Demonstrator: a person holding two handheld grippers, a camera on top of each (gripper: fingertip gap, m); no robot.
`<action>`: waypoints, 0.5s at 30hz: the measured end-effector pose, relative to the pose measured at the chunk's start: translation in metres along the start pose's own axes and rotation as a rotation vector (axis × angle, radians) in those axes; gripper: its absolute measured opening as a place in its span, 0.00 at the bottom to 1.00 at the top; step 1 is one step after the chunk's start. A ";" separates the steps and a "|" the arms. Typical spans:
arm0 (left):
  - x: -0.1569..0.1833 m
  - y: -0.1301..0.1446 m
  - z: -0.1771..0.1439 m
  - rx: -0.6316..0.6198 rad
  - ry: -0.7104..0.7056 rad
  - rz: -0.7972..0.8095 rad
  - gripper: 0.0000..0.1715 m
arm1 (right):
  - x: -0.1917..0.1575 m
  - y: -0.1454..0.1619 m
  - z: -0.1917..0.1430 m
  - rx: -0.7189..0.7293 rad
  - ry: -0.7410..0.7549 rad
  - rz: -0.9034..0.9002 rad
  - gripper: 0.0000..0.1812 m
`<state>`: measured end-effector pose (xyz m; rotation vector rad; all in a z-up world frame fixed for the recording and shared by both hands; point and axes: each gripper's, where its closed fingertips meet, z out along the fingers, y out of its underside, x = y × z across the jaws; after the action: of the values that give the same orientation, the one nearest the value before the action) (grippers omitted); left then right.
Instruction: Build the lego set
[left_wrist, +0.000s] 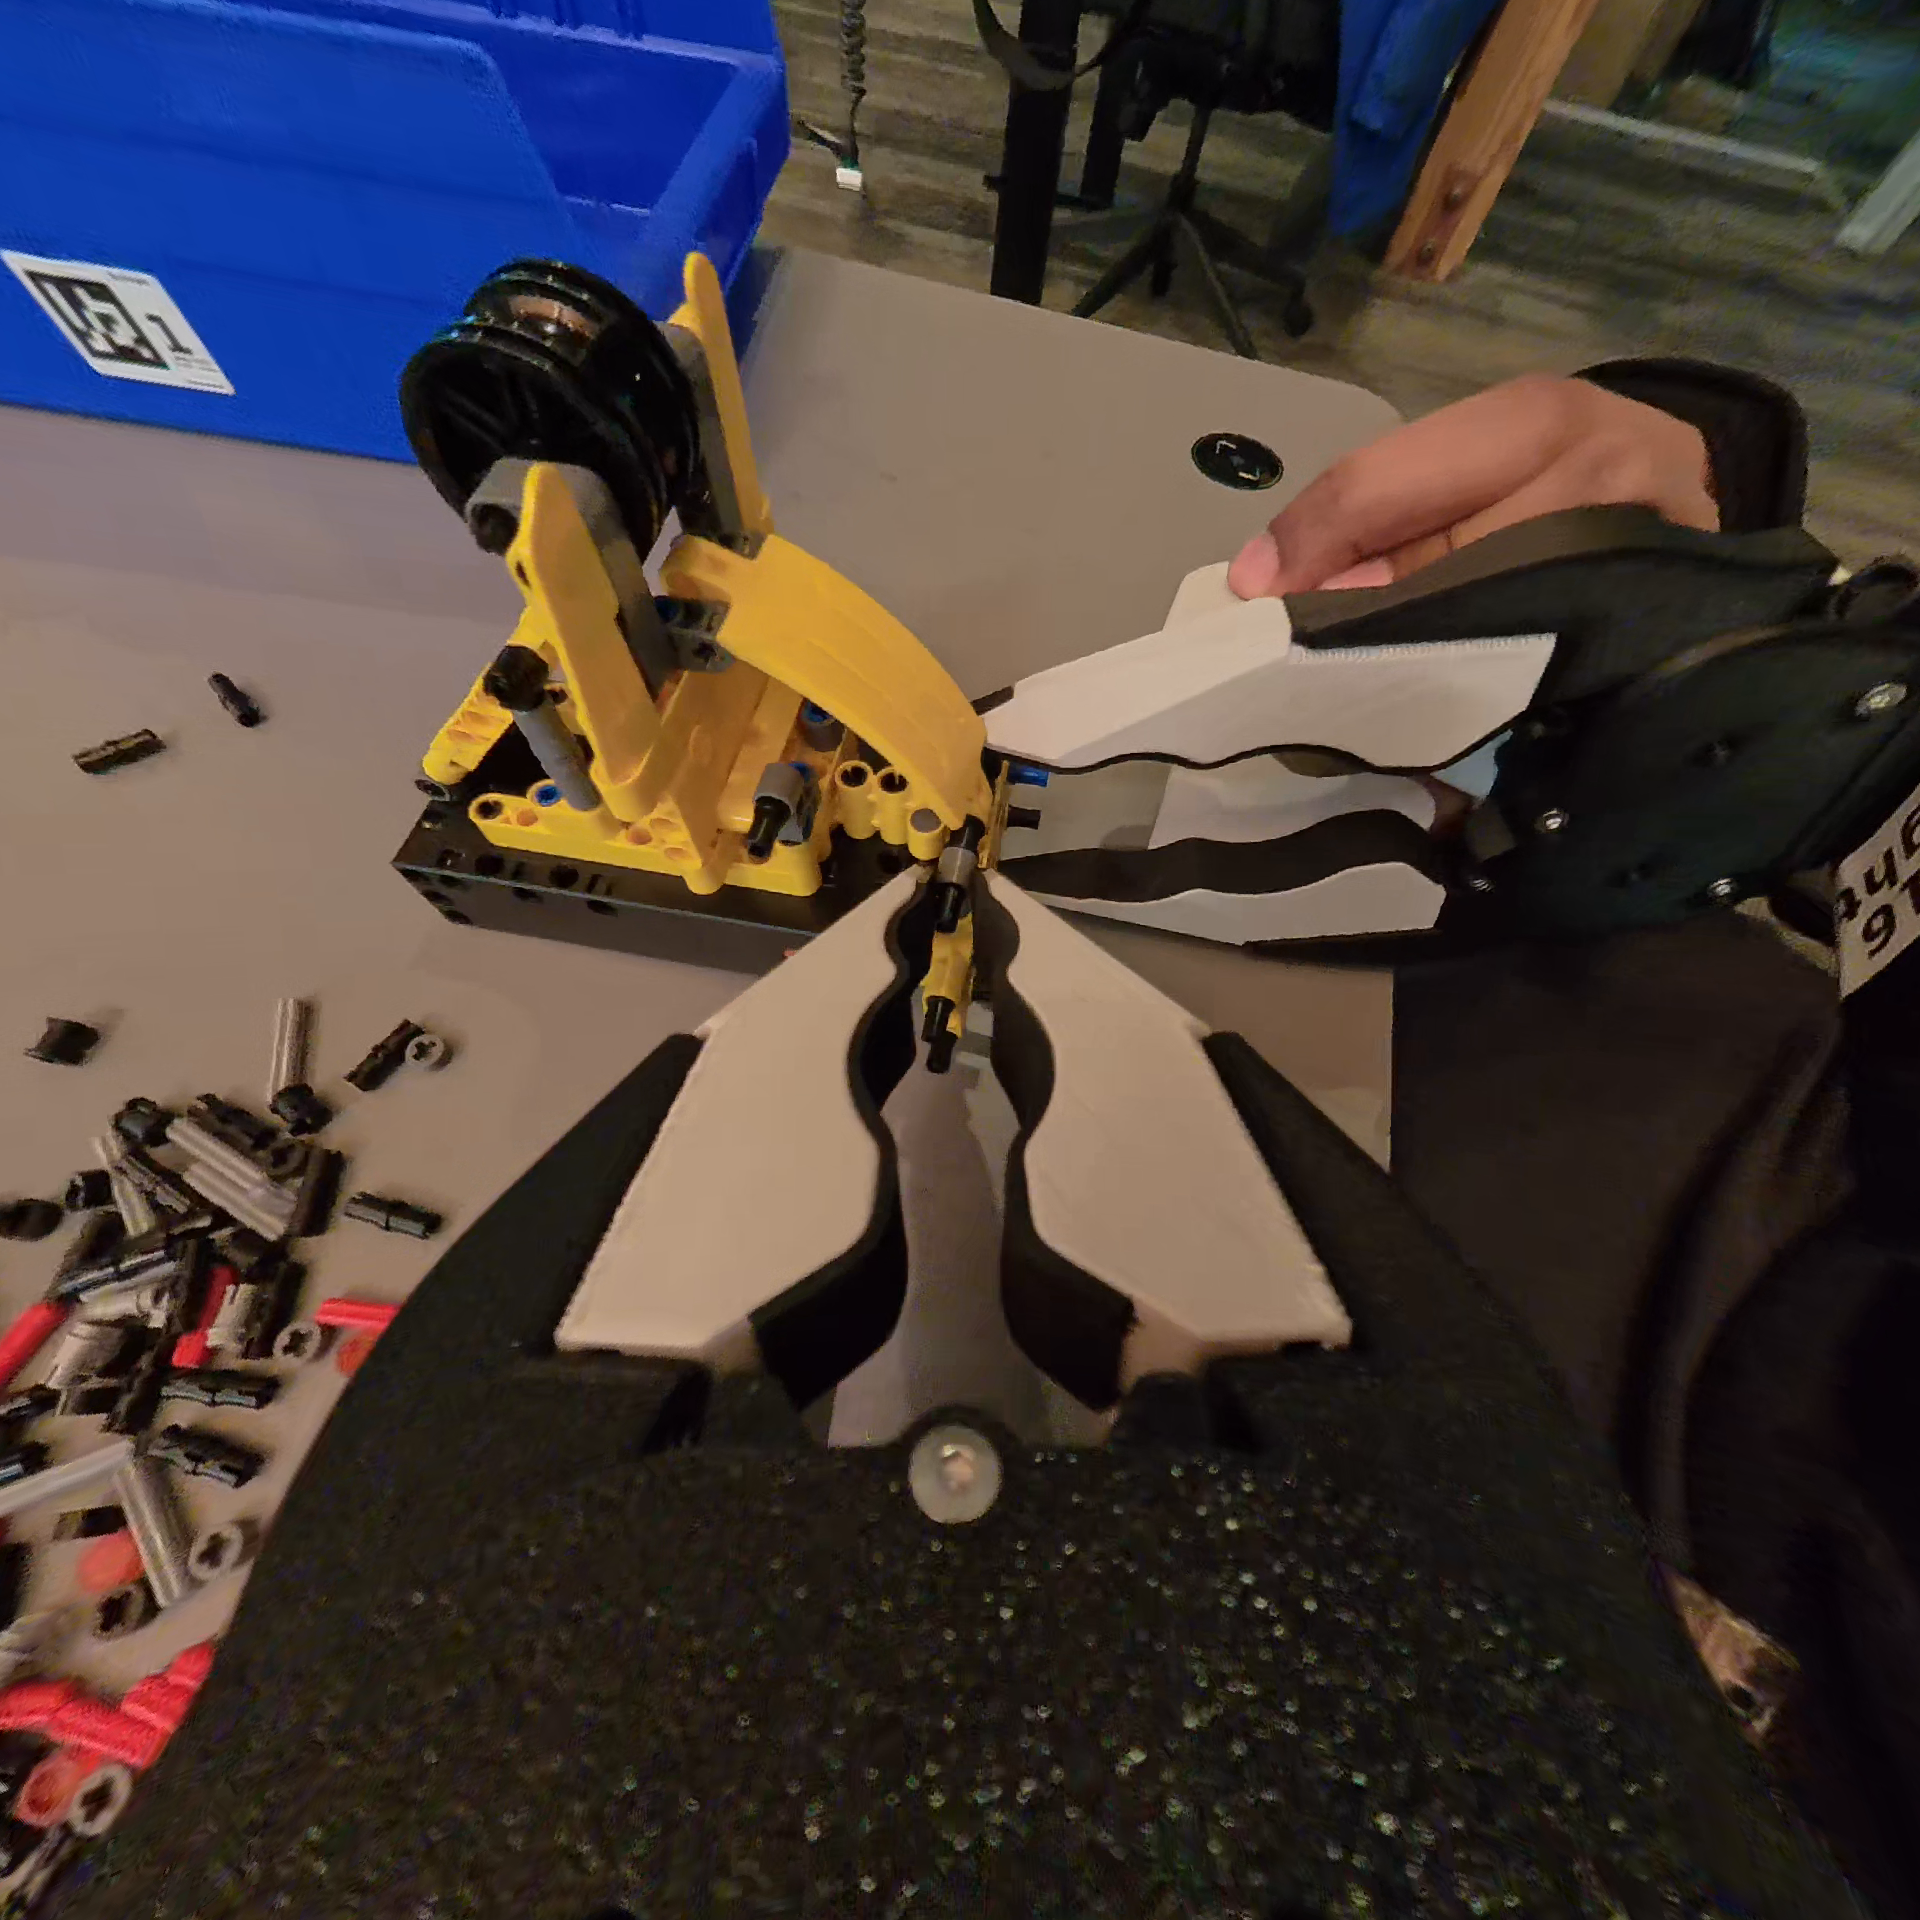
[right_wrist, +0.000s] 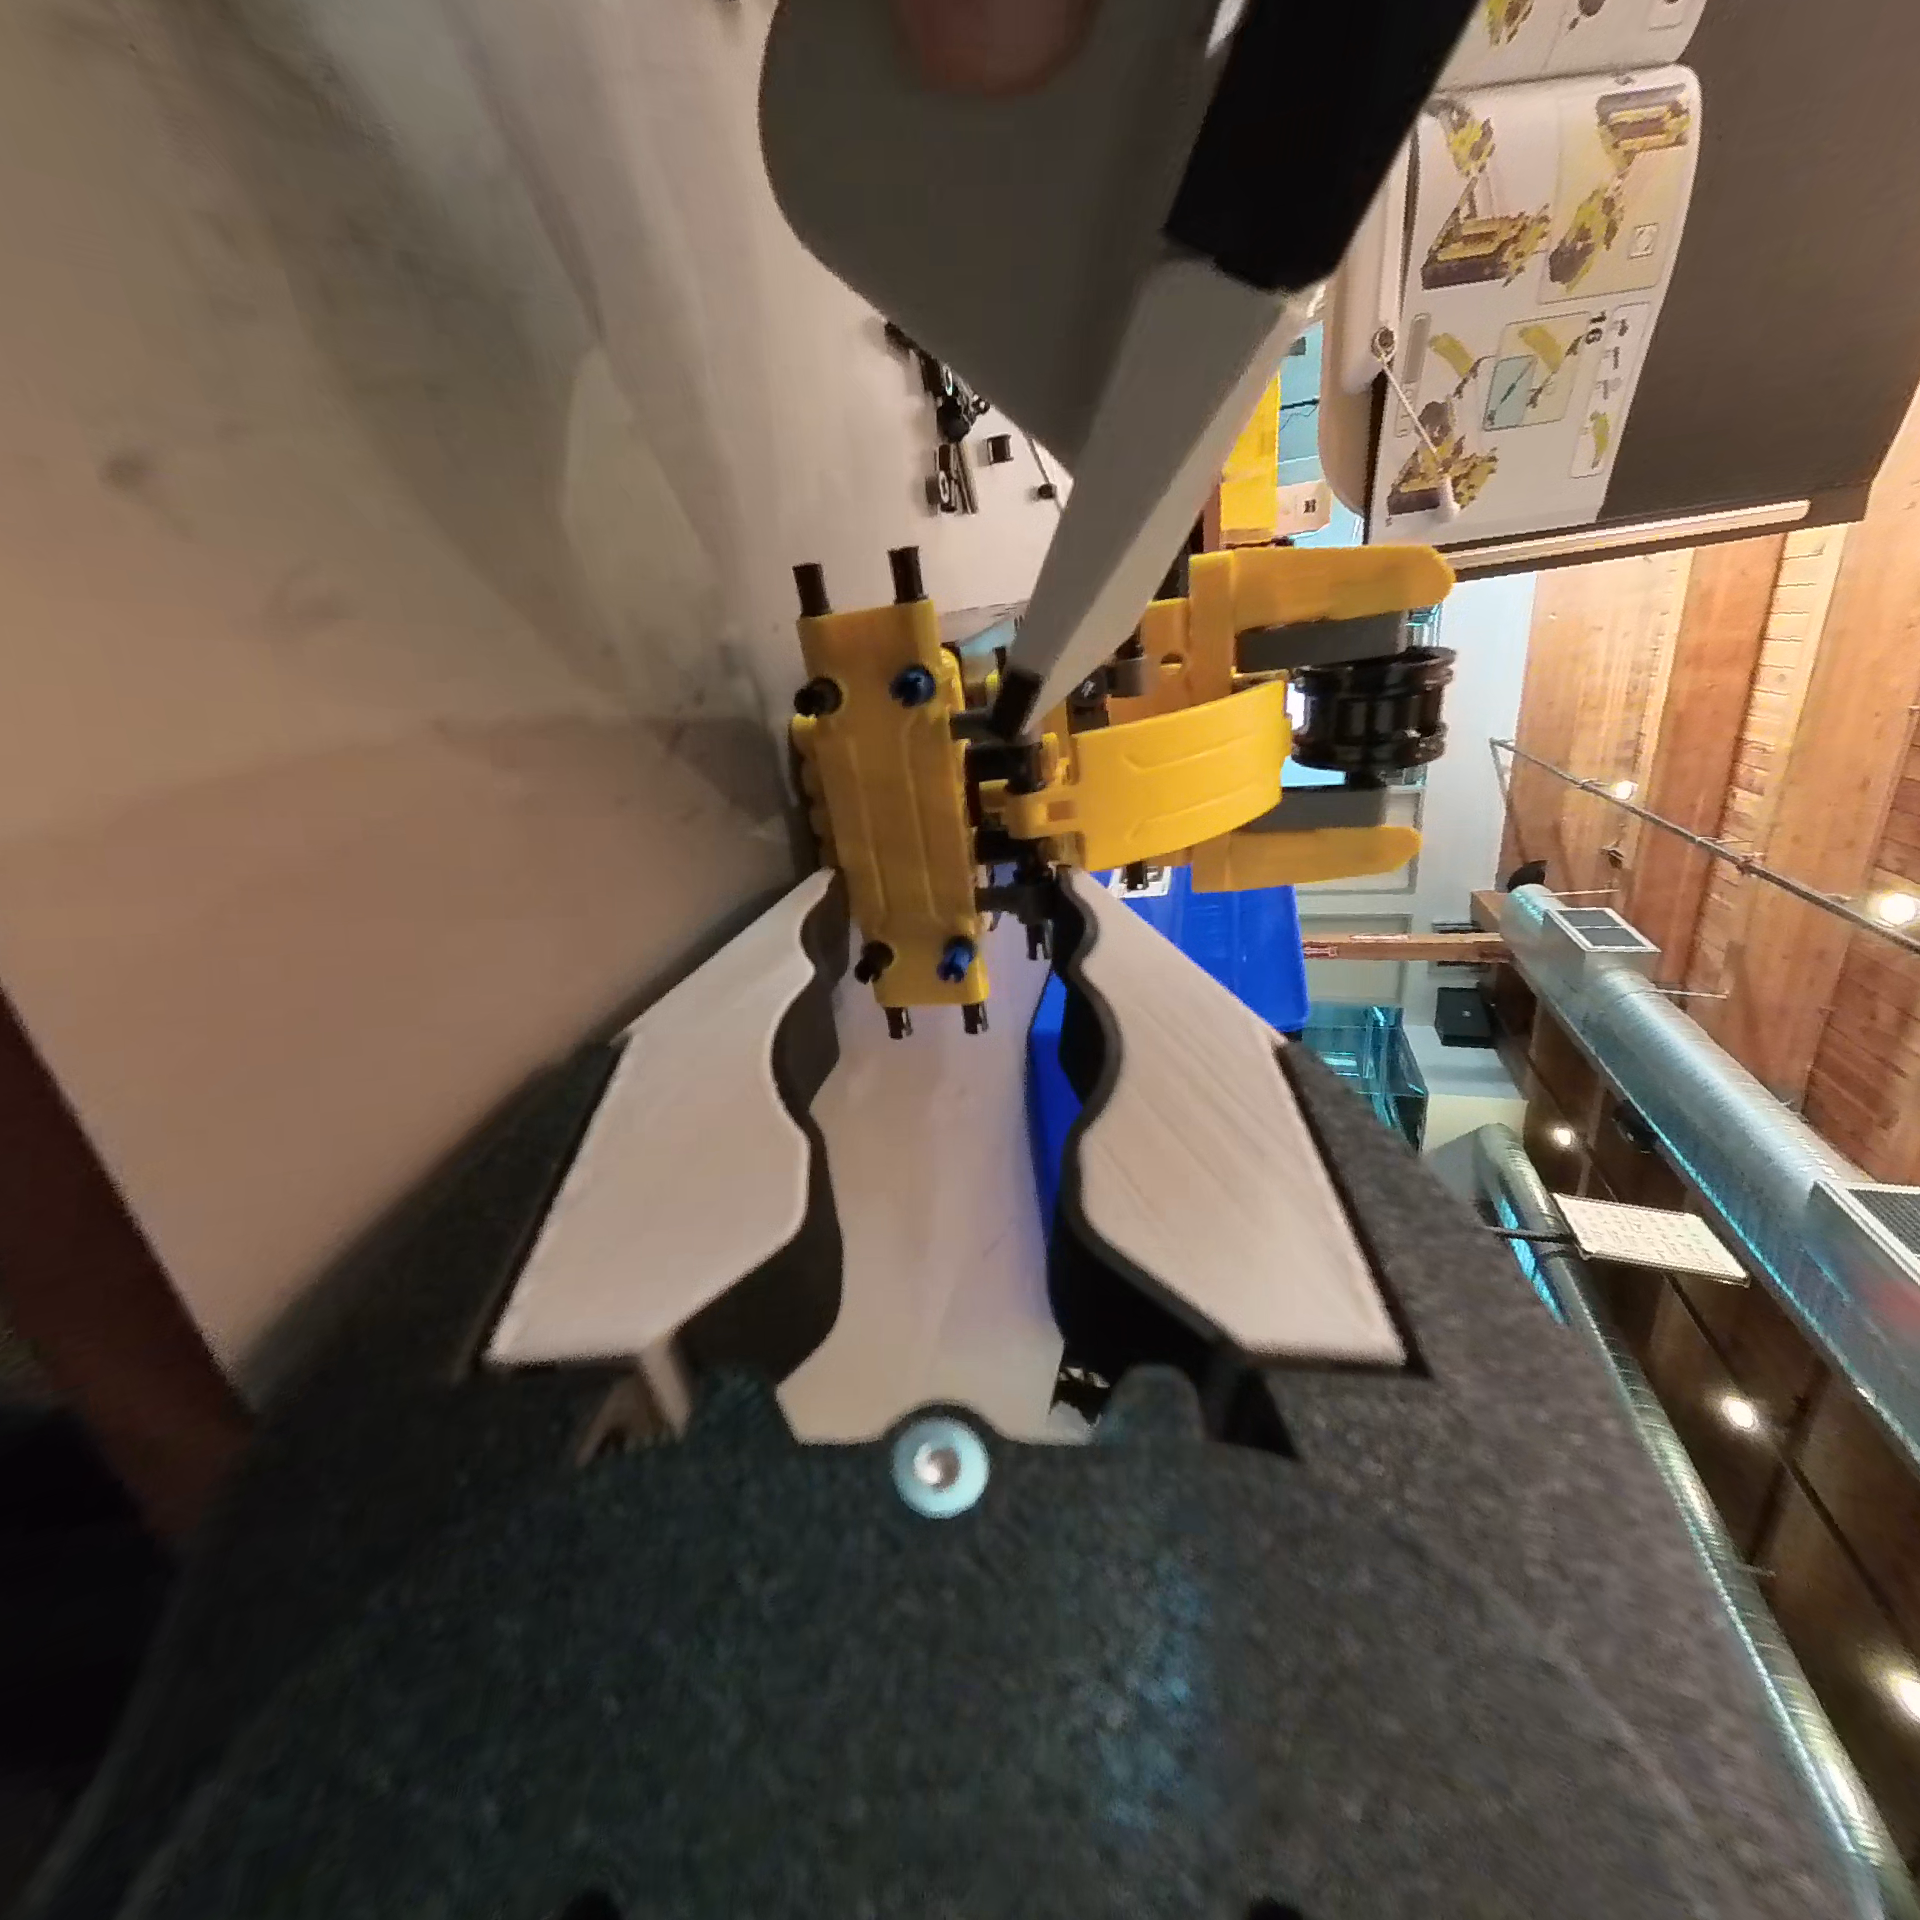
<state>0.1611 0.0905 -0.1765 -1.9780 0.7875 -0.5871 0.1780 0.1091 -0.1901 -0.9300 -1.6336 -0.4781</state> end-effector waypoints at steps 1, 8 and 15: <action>0.000 0.000 0.000 0.001 0.001 -0.009 0.03 | 0.000 0.000 0.000 0.000 -0.003 0.003 0.22; 0.000 0.000 0.001 0.000 -0.009 0.006 0.03 | 0.001 0.001 0.001 0.005 -0.001 0.007 0.22; 0.000 0.000 0.001 -0.001 -0.031 0.021 0.03 | 0.001 0.001 0.003 -0.007 0.009 0.003 0.21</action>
<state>0.1618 0.0915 -0.1771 -1.9732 0.7884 -0.5431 0.1774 0.1121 -0.1897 -0.9345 -1.6236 -0.4857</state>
